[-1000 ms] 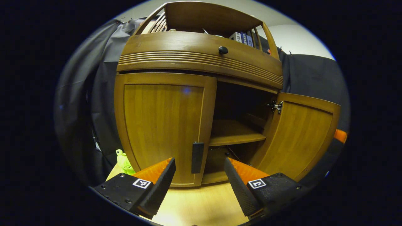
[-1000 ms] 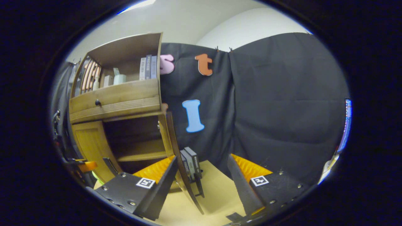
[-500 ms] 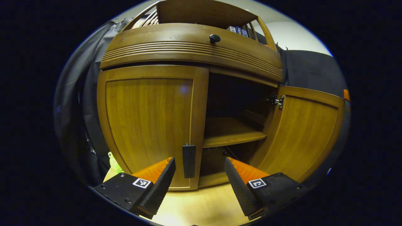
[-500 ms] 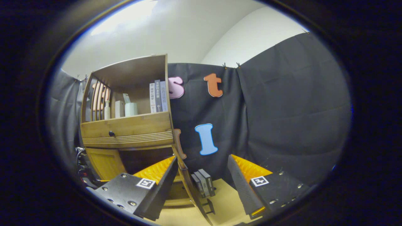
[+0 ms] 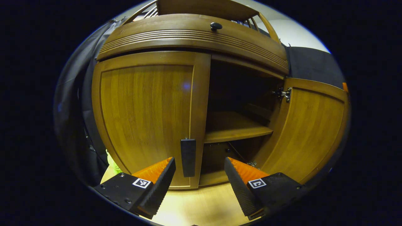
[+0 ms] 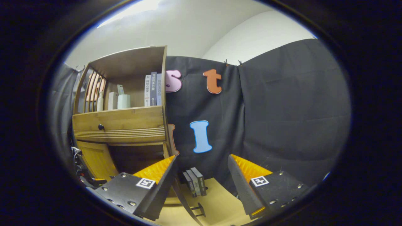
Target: Open the right door of the double-door shoe cabinet with the right hand, and open the left door with the left hand.
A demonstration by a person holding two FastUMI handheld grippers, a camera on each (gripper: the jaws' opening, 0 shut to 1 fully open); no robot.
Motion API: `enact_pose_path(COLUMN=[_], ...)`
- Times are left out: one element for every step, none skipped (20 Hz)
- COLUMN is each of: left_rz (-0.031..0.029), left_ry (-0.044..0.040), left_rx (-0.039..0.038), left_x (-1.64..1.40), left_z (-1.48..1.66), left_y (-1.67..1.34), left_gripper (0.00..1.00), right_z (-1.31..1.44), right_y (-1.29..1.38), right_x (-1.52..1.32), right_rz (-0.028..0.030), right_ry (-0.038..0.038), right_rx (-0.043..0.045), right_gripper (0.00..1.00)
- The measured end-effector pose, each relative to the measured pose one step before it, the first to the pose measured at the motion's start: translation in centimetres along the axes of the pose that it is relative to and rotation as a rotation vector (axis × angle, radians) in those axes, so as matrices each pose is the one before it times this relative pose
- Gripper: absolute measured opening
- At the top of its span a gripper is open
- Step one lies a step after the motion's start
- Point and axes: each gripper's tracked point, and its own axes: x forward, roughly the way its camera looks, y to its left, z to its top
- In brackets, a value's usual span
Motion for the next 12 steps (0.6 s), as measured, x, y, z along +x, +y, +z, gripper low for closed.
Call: enact_pose_path(left_rz=[0.00075,0.00018,0.0033,0.00824,0.01612,0.02041,0.01883,0.01537,0.01299,0.01069,0.00738,0.00578], left_ry=[0.01431,0.01289,0.00907,0.00983,0.00819,-0.00084,-0.00191,0.00651,0.00827,0.00597,0.00387,0.00549], left_rx=[-0.00364,-0.00356,-0.00181,-0.00098,0.00098,-0.00085,-0.00455,-0.00337,-0.00494,-0.0071,-0.00901,-0.00914], left_x=[0.325,0.479,0.393,0.465,0.34,0.453,0.908,0.803,0.671,0.588,0.691,0.538], left_z=[-0.618,-0.456,-0.448,-0.465,-0.312,-0.169,-0.243,-0.24,-0.429,-0.217,-0.142,-0.229], left_y=[0.119,0.048,0.122,0.19,0.368,0.385,0.266,0.53,0.443,0.332,0.257,0.276], left_gripper=[0.96,0.96,0.97,0.97,0.97,0.97,0.97,0.97,0.97,0.97,0.94,0.97], right_z=[-0.362,-0.19,-0.349,-0.163,-0.243,0.21,-0.271,-0.054,0.117,0.112,0.045,0.205], right_y=[0.003,-0.057,-0.073,-0.106,-0.035,-0.709,-0.016,-0.078,-0.185,0.046,0.059,0.036], right_x=[0.005,0.048,0.154,-0.006,-0.102,-0.354,-0.008,0.077,-0.079,-0.137,-0.115,-0.062], right_rz=[0.00653,0.00593,0.00674,0.00982,0.01062,0.00756,0.00507,0.00143,-0.00176,-0.00427,-0.00411,-0.00675], right_ry=[0.01611,0.01279,0.01842,0.00735,0.00832,0.00579,0.00895,-0.00041,-0.005,-0.00604,-0.00508,-0.00559], right_rx=[0.03309,0.04599,0.04772,0.05324,0.045,0.04327,0.03512,0.0147,-0.00384,-0.01549,-0.02513,-0.03083], right_gripper=[0.91,0.95,0.95,0.92,0.92,0.97,0.98,0.97,0.98,0.97,0.97,0.98])
